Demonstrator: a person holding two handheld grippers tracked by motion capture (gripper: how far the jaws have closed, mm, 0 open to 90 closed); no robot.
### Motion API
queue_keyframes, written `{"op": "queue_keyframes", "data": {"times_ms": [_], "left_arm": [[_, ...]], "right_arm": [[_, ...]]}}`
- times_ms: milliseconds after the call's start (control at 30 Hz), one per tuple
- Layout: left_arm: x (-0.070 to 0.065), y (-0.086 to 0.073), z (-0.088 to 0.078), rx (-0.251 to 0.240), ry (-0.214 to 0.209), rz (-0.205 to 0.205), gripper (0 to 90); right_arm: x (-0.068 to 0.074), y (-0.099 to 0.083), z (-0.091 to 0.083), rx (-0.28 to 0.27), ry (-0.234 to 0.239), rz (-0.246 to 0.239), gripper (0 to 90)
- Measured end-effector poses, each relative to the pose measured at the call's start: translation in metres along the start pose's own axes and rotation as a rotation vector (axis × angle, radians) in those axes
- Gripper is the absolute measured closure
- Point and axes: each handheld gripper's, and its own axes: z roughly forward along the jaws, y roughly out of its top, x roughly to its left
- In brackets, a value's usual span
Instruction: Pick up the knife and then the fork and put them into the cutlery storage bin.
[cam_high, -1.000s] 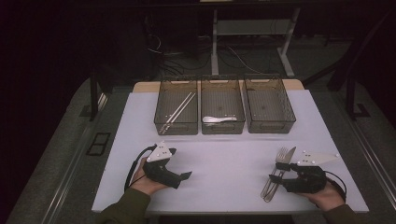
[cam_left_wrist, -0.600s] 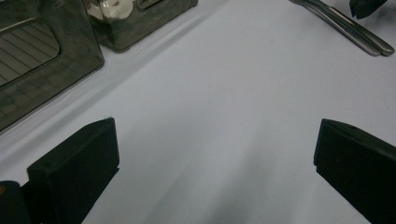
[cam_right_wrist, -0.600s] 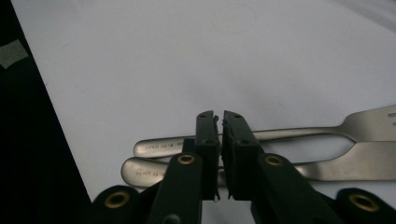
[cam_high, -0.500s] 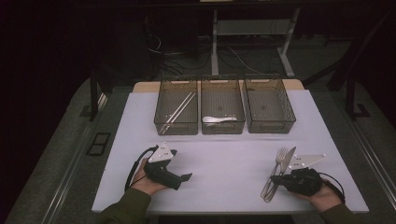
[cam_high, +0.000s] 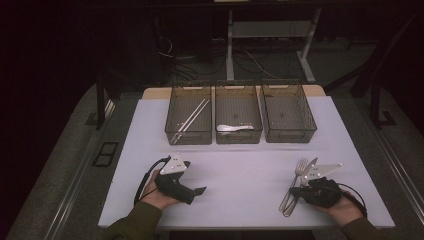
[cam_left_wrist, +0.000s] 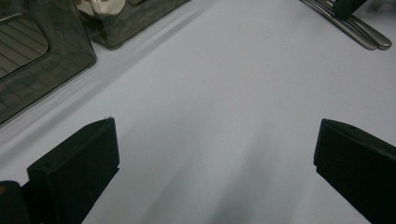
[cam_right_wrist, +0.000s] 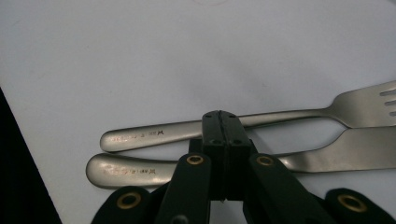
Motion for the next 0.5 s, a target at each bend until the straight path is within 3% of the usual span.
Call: {"op": "queue_keyframes", "data": {"times_ms": [500], "left_arm": [[0.000,0.000,-0.001,0.003,-0.002,0.002,0.0]], "right_arm": [[-0.010,-0.013,-0.015,0.032,-0.046,0.030,89.8]]}}
